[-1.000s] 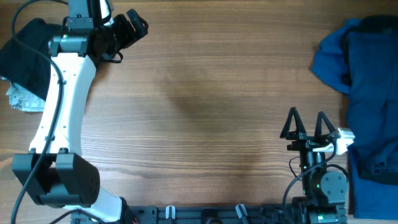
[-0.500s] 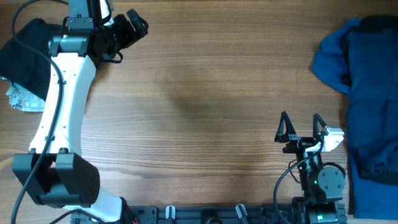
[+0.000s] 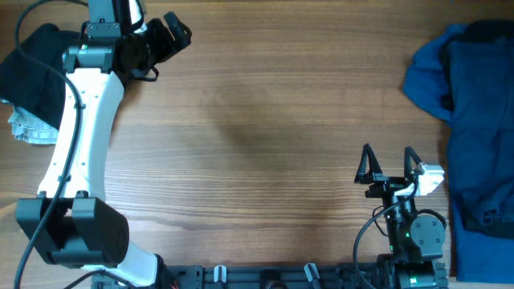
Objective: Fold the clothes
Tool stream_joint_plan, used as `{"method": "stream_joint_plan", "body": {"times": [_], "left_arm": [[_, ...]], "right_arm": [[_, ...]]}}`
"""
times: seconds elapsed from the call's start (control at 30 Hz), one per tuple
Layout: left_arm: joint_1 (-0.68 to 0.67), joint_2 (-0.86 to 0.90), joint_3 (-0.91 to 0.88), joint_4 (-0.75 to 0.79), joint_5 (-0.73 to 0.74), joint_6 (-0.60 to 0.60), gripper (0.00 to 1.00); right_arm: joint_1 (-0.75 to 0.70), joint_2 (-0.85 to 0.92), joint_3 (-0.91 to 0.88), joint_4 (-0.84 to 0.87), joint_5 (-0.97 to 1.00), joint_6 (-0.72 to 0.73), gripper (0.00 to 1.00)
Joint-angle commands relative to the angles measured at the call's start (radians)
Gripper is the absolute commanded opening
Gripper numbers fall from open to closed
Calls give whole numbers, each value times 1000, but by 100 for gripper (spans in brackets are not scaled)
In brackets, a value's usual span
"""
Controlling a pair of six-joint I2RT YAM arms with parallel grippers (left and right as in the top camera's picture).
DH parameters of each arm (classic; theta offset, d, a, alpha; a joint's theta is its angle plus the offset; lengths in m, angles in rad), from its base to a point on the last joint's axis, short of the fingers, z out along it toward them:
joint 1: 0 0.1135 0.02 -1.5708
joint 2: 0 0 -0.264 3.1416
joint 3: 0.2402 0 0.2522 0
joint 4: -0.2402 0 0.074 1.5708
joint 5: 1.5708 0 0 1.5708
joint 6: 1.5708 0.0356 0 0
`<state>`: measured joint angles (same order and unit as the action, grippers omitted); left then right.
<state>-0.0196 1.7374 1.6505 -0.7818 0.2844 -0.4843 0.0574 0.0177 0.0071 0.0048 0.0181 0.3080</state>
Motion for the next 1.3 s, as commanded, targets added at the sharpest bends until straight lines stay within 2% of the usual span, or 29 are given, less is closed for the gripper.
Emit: {"method": "stream_joint_plan", "body": {"times": [0.0,0.13,0.23,0.43,0.53,0.6,0.73,0.8,0.93,1.0,1.1,1.27], "left_arm": [[-2,-100,-2,-49,-16,9,100],[-2,-340,-25,-105,-63,8,100],[-3,-575,-140,-106,-61,8,100],[-3,-1052,-560,-71,-62,5,100],[-3,-1282,-836,33,-63,5,100],[-2,-1405,-1032,158,-79,6,100],[-3,-1494,-1276,410,-113,5,100],[-3,-1514,-1418,611,-150,9,100],[-3,-1516,-1512,789,-178,92,100],[-3,-1516,-1529,827,-178,190,100],[-3,-1526,-1537,823,-178,269,100],[-3,-1582,-1596,816,-178,272,100]], "right_arm": [[3,-1,-2,2,-22,-17,100],[3,-1,-2,2,-22,-17,100],[3,-1,-2,2,-22,-17,100],[3,-1,-2,2,-22,-17,100],[3,-1,-2,2,-22,-17,100],[3,-1,-2,2,-22,-17,99],[3,-1,-2,2,-22,-17,100],[3,0,-2,2,-22,-17,100],[3,2,-2,2,-22,-17,100],[3,2,-2,2,-22,-17,100],[3,2,-2,2,-22,-17,99],[3,2,-2,2,-22,-17,100]]}}
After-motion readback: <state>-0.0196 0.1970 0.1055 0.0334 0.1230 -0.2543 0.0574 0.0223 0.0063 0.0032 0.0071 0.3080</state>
